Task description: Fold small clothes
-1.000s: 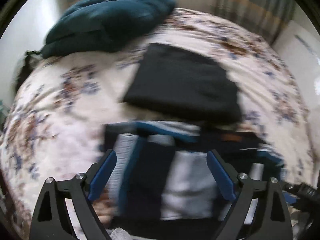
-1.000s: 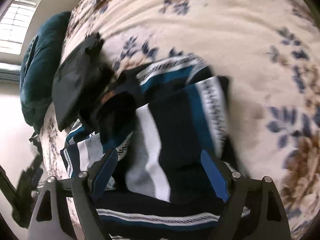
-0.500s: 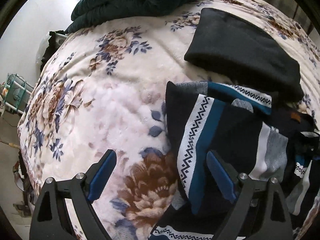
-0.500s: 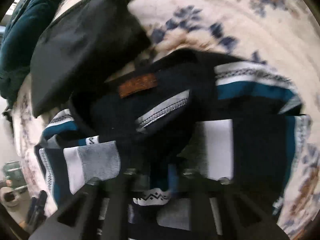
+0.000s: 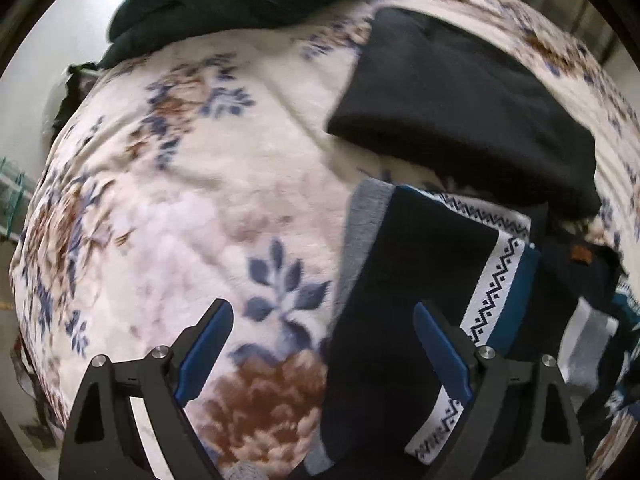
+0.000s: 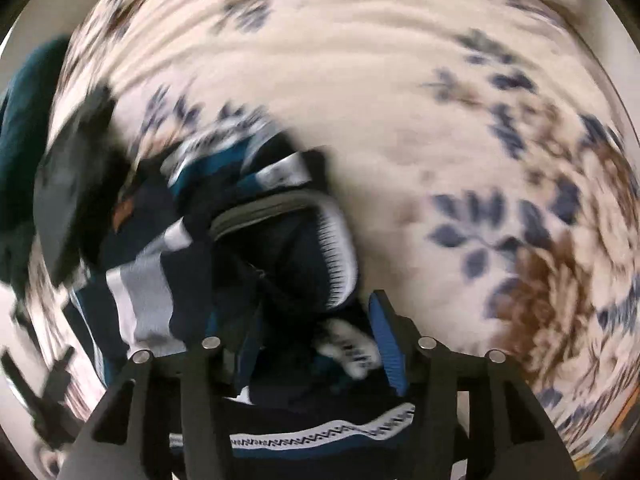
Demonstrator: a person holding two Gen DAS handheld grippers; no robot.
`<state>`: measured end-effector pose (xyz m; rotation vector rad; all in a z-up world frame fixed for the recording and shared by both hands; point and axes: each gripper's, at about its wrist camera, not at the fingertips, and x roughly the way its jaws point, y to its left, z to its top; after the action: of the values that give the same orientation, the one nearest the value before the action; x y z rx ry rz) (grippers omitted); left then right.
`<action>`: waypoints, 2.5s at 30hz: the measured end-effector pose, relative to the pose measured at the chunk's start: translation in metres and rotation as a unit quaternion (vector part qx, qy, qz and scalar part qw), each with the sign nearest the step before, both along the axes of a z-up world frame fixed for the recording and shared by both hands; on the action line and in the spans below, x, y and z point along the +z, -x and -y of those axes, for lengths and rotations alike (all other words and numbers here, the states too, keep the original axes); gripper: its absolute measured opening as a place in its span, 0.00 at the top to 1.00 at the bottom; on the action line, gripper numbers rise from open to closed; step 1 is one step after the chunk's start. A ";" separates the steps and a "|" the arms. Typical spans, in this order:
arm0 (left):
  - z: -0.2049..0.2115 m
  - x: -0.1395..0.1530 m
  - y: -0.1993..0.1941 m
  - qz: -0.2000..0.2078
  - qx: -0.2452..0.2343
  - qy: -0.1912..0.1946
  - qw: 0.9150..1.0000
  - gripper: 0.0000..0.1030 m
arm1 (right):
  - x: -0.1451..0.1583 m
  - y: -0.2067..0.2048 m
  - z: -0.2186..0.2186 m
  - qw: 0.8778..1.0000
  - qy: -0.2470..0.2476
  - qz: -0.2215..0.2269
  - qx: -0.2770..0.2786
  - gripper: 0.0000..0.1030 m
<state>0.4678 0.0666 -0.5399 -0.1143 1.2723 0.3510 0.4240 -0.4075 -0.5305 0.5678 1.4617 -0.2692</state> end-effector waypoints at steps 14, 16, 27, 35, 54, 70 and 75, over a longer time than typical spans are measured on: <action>0.005 -0.036 -0.013 -0.053 -0.042 -0.041 0.997 0.11 | -0.004 -0.005 -0.031 0.985 0.102 -0.046 0.134 0.61; -0.003 -0.036 -0.012 -0.056 -0.038 -0.026 0.997 0.10 | -0.009 0.017 -0.020 0.980 0.107 -0.088 0.143 0.61; -0.035 -0.025 -0.007 -0.027 0.005 0.133 0.991 0.12 | 0.025 -0.018 0.001 0.996 0.047 -0.007 0.069 0.35; -0.038 -0.051 -0.016 -0.025 -0.031 0.218 0.975 0.92 | 0.003 -0.046 -0.030 0.991 0.071 0.013 0.110 0.97; 0.008 -0.042 0.059 -0.060 -0.017 0.121 0.991 0.44 | -0.017 -0.141 -0.240 0.905 -0.013 -0.022 0.426 0.53; 0.003 0.040 0.069 0.063 -0.067 0.118 0.989 0.09 | 0.076 -0.100 -0.144 0.957 0.010 0.015 0.288 0.41; 0.039 0.071 0.058 0.070 -0.098 0.076 0.990 0.00 | 0.132 -0.012 -0.031 0.977 0.007 -0.004 0.211 0.37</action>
<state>0.4101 0.0274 -0.4693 -0.1407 1.1588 0.0755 0.4363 -0.3769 -0.3989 0.2325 1.5483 0.0532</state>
